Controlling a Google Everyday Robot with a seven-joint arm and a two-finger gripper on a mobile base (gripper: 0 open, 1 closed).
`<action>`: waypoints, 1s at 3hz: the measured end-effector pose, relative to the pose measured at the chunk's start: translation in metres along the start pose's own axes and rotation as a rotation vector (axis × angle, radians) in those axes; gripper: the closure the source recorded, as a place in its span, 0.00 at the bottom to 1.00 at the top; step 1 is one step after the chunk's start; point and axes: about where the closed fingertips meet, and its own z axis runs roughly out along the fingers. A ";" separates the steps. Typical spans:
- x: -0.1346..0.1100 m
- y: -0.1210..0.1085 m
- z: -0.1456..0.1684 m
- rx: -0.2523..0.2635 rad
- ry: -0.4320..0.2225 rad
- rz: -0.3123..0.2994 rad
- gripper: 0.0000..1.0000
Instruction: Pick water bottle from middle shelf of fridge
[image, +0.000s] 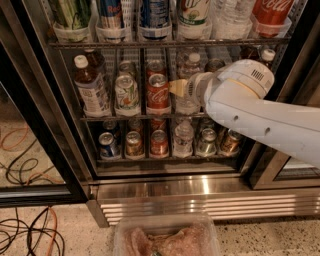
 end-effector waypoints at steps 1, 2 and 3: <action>0.003 0.000 0.008 0.004 0.007 -0.001 0.29; 0.009 0.003 0.010 -0.014 0.005 -0.012 0.48; 0.009 0.004 0.010 -0.016 0.004 -0.013 0.71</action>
Offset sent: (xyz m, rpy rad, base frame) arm 0.0004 0.0104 -0.0240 0.0098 -0.0003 0.0375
